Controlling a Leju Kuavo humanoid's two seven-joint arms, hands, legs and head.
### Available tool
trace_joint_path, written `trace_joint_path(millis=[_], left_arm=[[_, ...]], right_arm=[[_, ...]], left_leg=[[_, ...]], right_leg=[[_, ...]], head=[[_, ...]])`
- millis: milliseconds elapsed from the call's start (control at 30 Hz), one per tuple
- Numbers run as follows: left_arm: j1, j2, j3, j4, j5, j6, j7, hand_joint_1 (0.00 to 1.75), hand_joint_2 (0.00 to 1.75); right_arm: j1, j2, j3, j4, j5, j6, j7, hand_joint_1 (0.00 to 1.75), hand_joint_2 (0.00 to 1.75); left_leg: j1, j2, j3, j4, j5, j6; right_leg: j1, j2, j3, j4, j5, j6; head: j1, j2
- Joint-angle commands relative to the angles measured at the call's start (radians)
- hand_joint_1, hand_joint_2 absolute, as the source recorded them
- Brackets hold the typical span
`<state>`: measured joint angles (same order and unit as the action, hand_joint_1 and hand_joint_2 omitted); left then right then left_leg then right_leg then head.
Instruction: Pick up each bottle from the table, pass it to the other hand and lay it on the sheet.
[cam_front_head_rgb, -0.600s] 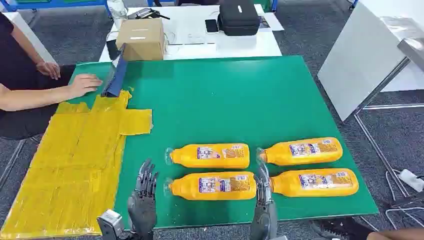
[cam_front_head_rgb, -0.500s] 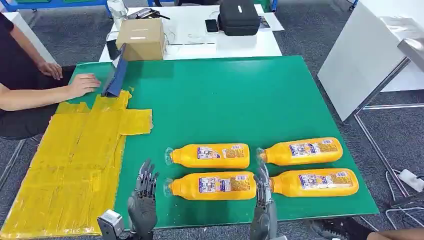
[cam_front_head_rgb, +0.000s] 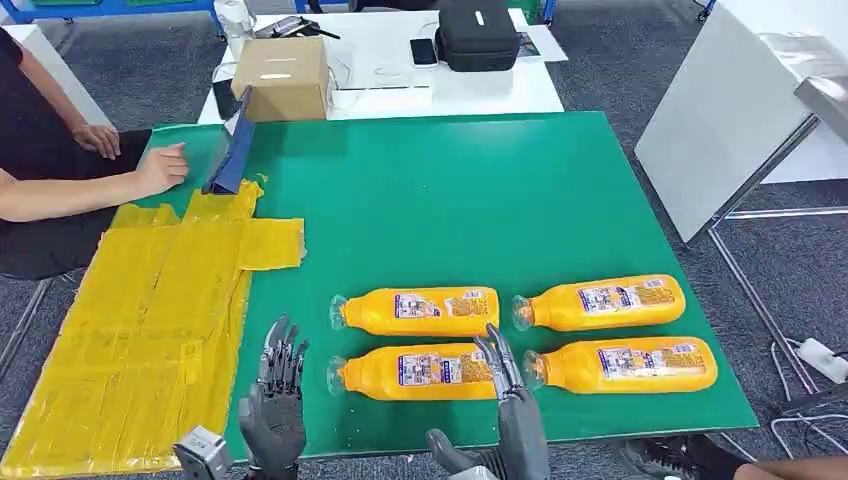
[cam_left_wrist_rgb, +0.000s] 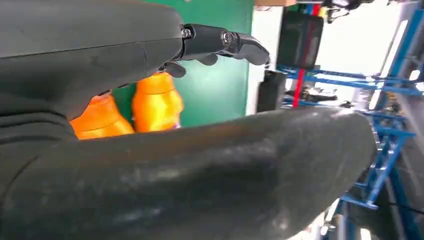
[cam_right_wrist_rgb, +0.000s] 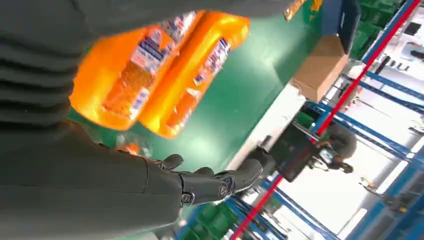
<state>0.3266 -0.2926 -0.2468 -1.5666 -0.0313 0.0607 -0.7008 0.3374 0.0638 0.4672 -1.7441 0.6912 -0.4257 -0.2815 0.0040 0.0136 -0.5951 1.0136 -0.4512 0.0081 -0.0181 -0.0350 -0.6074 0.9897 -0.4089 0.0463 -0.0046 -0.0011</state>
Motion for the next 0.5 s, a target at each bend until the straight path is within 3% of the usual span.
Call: trace_joint_path(millis=[33,300,500], left_arm=[[0.021,-0.022,-0.017,-0.047,-0.043,0.072,0.003,0.00,0.00],[0.012,0.021,-0.099,-0.052,-0.093,0.210,0.003,0.00,0.00],[0.006,0.036,-0.107,-0.043,-0.090,0.210,0.003,0.00,0.00]], right_arm=[[-0.058,-0.090,0.122,-0.059,0.013,-0.111,0.007,0.00,1.75],[-0.073,-0.183,0.148,-0.062,0.127,-0.031,0.160,0.00,1.75],[-0.111,-0.235,0.144,-0.030,0.159,0.098,0.263,0.00,1.75]], left_leg=[[0.001,0.000,0.003,0.000,-0.002,-0.001],[0.001,-0.001,0.005,-0.001,-0.001,0.000],[0.000,0.000,0.003,0.000,-0.001,0.000]], right_leg=[[0.001,0.004,0.003,0.000,-0.001,-0.002],[0.001,0.003,0.005,-0.002,-0.001,-0.002],[0.000,0.002,0.003,-0.001,0.000,-0.001]], head=[[0.000,0.000],[0.000,0.000],[0.000,0.000]])
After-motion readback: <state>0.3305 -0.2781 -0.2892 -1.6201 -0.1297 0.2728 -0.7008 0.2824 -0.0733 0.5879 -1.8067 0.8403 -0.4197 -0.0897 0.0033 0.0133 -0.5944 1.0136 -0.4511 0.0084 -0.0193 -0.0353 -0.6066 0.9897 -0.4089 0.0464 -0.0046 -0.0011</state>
